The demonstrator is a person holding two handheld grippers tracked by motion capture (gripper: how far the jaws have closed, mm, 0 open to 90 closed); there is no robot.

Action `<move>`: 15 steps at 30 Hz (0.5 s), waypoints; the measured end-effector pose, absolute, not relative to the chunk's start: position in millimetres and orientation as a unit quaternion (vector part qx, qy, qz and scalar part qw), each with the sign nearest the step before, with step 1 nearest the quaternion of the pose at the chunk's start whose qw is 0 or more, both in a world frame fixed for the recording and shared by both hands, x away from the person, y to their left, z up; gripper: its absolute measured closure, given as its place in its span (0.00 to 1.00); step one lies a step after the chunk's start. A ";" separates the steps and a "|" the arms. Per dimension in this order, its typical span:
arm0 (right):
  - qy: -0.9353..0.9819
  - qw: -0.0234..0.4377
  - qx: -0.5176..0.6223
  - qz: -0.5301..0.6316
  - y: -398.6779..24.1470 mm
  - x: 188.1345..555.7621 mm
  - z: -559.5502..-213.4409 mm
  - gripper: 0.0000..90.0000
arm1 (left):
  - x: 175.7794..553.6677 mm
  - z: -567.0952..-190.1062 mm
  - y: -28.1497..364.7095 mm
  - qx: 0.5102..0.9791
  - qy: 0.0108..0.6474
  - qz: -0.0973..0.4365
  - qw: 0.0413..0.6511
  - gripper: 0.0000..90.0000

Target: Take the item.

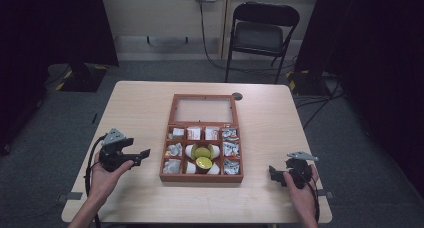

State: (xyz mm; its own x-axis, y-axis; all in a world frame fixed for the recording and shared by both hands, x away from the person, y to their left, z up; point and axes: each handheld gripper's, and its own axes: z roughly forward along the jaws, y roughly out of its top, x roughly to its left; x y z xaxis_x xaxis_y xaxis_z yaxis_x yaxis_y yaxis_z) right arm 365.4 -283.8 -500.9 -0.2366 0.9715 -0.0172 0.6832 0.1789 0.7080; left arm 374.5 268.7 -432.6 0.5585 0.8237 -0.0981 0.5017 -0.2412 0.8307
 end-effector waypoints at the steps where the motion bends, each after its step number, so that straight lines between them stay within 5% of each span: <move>1: 0.728 0.243 0.568 0.296 -283.8 365.4 -500.9 0.00 | 375.6 -431.2 266.7 0.766 0.430 0.185 0.440 0.21; 15: 0.728 0.243 0.568 0.297 -283.8 365.5 -500.9 0.00 | 383.1 -420.0 250.0 0.767 0.417 0.178 0.454 0.21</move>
